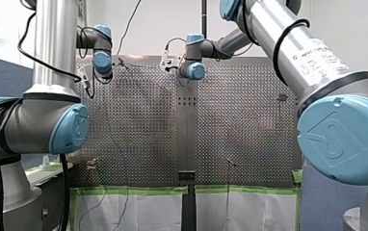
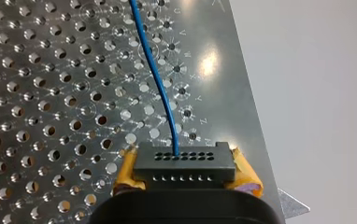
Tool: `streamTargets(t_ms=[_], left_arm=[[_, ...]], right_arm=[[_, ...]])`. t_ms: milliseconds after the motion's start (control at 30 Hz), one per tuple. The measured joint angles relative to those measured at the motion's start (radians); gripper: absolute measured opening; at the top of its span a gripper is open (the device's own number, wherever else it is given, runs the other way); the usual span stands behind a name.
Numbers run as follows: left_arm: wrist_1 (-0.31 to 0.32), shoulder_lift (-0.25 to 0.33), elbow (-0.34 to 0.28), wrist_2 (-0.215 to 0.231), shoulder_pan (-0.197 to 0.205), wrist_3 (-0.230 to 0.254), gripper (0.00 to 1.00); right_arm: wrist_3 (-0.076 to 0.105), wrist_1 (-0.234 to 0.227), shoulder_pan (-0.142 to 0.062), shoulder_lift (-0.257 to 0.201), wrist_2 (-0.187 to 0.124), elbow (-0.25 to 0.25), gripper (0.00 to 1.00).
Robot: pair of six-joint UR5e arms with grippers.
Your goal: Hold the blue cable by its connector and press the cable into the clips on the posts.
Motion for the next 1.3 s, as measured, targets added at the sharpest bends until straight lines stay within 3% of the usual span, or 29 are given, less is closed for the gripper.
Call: streamTargets(t_ms=[500, 667, 833, 1067, 1300], left_arm=[[-0.138, 0.138, -0.138, 0.135, 0.01, -0.03, 1.0], [-0.171, 0.182, -0.181, 0.152, 0.01, -0.028, 1.0], [-0.176, 0.23, -0.203, 0.156, 0.01, 0.003, 1.0], [-0.16, 0.287, -0.184, 0.161, 0.011, 0.057, 1.0], [-0.135, 0.318, -0.164, 0.207, 0.008, 0.117, 1.0]], right_arm=[[-0.001, 0.004, -0.004, 0.0, 0.0, 0.001, 0.02], [-0.001, 0.005, -0.004, 0.0, 0.0, 0.001, 0.02], [-0.002, 0.008, -0.004, 0.0, 0.0, 0.001, 0.02], [-0.003, 0.009, -0.004, 0.0, 0.0, 0.001, 0.02], [-0.003, 0.015, -0.004, 0.0, 0.0, 0.001, 0.02]])
